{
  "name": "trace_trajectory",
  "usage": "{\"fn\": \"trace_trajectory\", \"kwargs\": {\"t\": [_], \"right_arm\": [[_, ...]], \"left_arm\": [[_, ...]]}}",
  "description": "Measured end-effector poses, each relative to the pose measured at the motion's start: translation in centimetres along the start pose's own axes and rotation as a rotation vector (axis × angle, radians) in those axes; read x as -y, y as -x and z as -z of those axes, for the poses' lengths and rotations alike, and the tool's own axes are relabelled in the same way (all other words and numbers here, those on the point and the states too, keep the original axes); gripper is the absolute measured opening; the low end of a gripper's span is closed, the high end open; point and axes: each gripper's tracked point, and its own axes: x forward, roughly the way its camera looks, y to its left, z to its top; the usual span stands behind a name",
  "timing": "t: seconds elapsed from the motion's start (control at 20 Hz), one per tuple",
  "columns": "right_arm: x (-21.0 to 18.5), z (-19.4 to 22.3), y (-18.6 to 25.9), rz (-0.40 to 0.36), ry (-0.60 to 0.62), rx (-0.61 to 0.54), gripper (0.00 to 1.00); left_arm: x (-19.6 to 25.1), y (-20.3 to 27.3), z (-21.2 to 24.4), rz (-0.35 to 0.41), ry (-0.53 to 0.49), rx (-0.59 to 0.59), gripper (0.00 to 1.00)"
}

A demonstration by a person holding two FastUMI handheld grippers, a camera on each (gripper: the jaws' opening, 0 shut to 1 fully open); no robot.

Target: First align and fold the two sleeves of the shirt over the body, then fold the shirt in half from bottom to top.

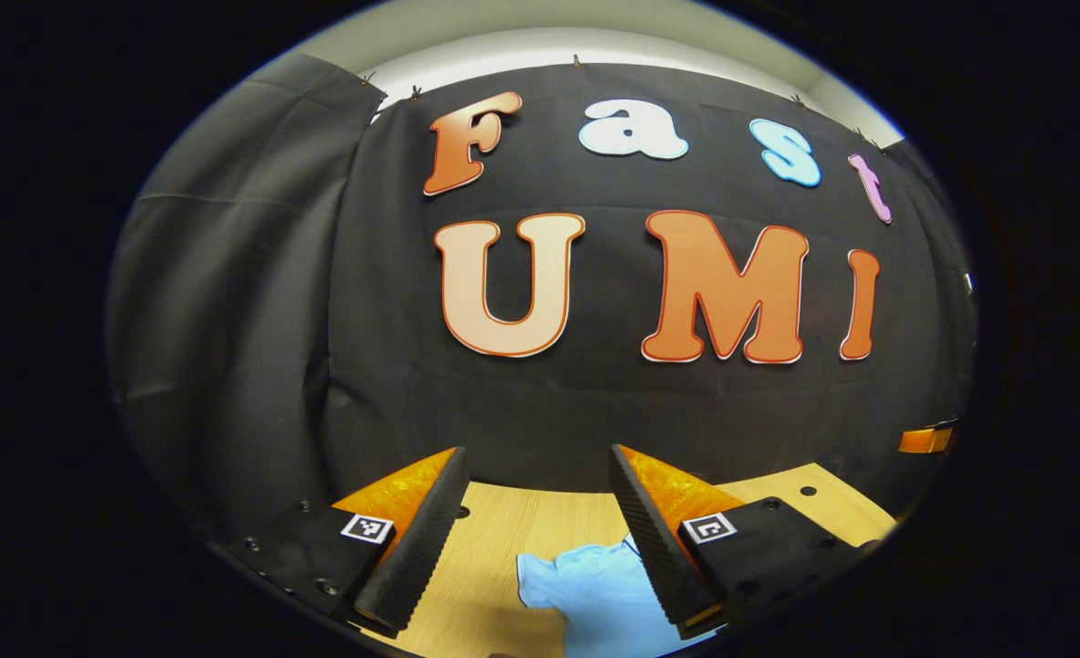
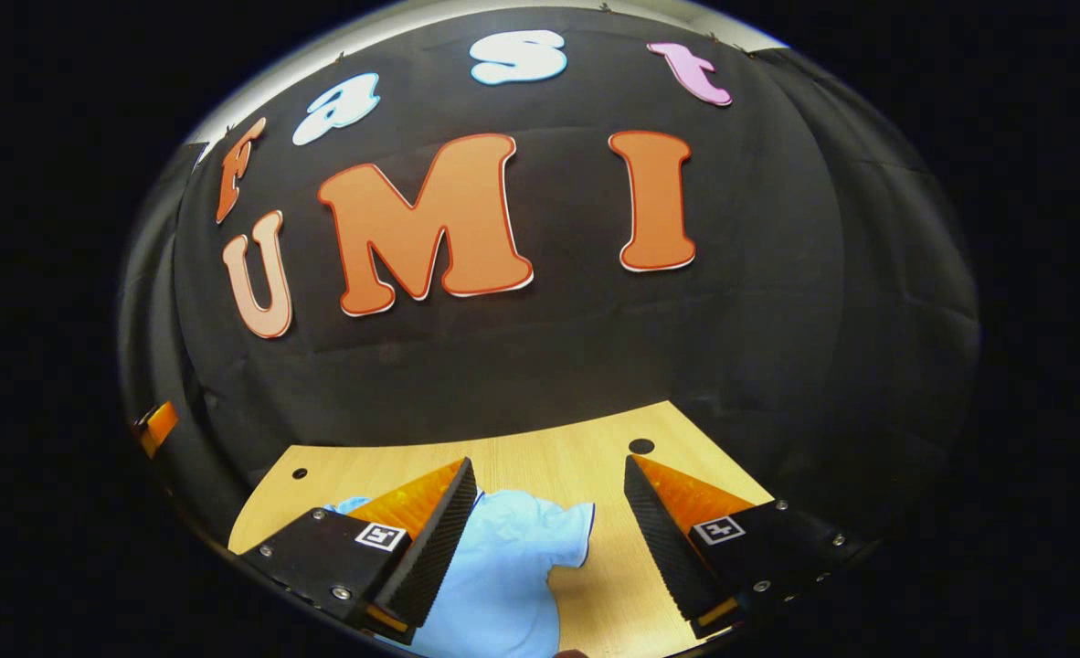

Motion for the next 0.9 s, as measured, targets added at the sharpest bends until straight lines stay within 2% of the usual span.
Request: {"fn": "trace_trajectory", "kwargs": {"t": [0.1,0.4,0.55,0.9], "right_arm": [[0.4,0.6,-0.9,0.020,0.006,-0.035,0.98],[1.9,4.8,-4.1,0.076,0.004,-0.261,0.98],[2.1,6.4,-6.7,0.072,0.028,-0.371,0.98],[2.9,12.6,-12.6,0.077,0.024,-0.661,0.99]], "left_arm": [[-0.4,-0.8,-0.1,-0.011,-0.015,0.004,0.99],[-0.3,-3.4,1.3,0.016,-0.018,-0.032,1.00],[-0.8,-4.1,1.9,0.021,-0.023,-0.039,0.99],[-4.3,-4.9,2.4,-0.036,-0.046,-0.057,0.99]]}}
